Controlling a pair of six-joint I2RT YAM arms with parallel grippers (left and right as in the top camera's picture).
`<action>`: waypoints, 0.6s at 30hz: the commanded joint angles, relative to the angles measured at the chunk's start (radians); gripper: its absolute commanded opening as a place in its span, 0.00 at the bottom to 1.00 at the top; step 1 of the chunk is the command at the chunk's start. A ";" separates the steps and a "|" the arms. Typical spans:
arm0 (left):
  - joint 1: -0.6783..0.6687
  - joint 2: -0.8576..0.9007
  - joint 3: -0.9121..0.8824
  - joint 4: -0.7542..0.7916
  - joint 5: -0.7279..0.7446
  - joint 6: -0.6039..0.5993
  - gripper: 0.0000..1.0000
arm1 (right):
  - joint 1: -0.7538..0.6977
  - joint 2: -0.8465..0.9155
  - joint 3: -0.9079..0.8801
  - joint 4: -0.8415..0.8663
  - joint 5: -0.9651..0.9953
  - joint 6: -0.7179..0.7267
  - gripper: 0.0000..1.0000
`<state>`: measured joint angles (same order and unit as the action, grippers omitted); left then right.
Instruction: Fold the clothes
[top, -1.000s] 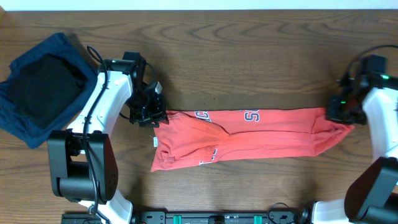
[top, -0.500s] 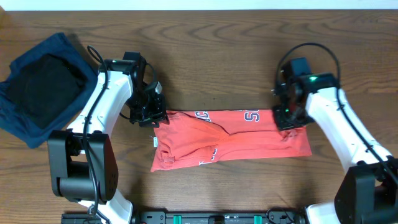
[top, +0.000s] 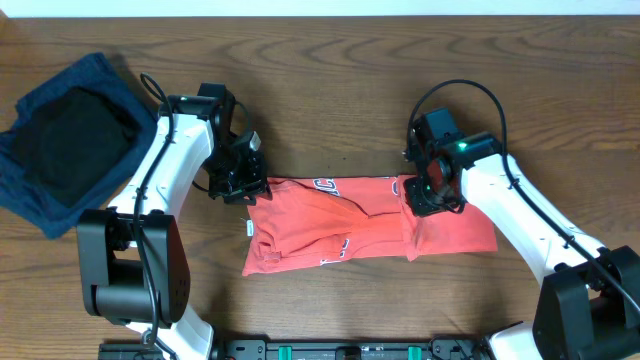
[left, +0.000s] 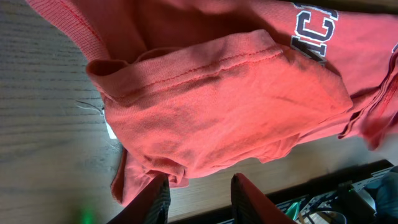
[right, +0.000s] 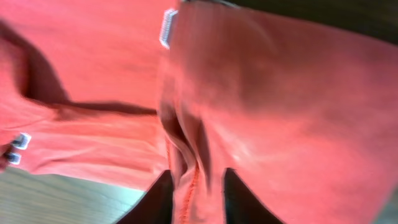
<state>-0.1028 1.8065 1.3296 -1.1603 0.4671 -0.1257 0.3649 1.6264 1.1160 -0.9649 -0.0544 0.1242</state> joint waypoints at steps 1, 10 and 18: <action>0.002 -0.004 -0.004 -0.005 -0.007 0.017 0.35 | 0.016 -0.014 -0.006 0.018 -0.059 0.010 0.31; 0.002 -0.004 -0.004 -0.010 -0.008 0.018 0.43 | 0.013 -0.014 -0.006 -0.076 0.286 0.150 0.33; 0.002 -0.003 -0.029 -0.011 -0.042 0.017 0.76 | -0.019 -0.014 -0.006 -0.111 0.383 0.288 0.49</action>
<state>-0.1028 1.8065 1.3281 -1.1687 0.4595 -0.1143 0.3687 1.6264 1.1152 -1.0794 0.2604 0.3355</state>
